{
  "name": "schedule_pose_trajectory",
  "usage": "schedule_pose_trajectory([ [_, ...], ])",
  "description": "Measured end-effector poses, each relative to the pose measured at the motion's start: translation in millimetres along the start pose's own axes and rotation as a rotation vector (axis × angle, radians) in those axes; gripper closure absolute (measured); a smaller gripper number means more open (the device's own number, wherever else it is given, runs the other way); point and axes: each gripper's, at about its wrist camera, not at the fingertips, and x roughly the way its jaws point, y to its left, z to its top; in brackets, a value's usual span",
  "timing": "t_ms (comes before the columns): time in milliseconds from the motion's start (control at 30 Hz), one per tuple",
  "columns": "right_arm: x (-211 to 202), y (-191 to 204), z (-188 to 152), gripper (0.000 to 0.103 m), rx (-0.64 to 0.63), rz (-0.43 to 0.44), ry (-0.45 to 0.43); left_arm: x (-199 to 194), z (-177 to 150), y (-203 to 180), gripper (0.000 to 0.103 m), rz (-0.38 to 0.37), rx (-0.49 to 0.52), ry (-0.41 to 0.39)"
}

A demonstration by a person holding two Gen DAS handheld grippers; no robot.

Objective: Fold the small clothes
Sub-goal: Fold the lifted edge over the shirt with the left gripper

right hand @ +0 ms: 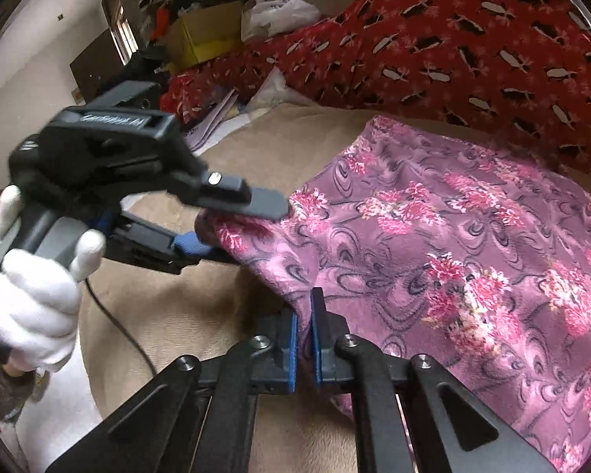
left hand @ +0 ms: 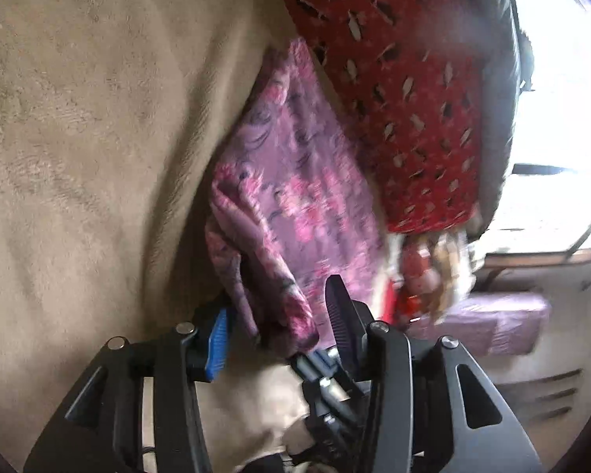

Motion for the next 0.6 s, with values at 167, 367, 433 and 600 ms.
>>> schedule_pose_trajectory([
  [167, -9, -1, -2, 0.098, 0.035, 0.018, -0.025, 14, 6, 0, 0.048, 0.061, -0.002, 0.032],
  [367, -15, -7, 0, 0.098, 0.070, 0.038, -0.060, 38, 19, -8, 0.048, 0.093, -0.001, 0.058],
  [433, -16, -7, 0, 0.098, 0.068, 0.041, -0.063, 43, 23, -9, 0.048, 0.096, 0.001, 0.060],
  [600, -16, -11, 0, 0.098, 0.093, 0.061, -0.072, 54, 32, -13, 0.059, 0.130, -0.006, 0.044],
])
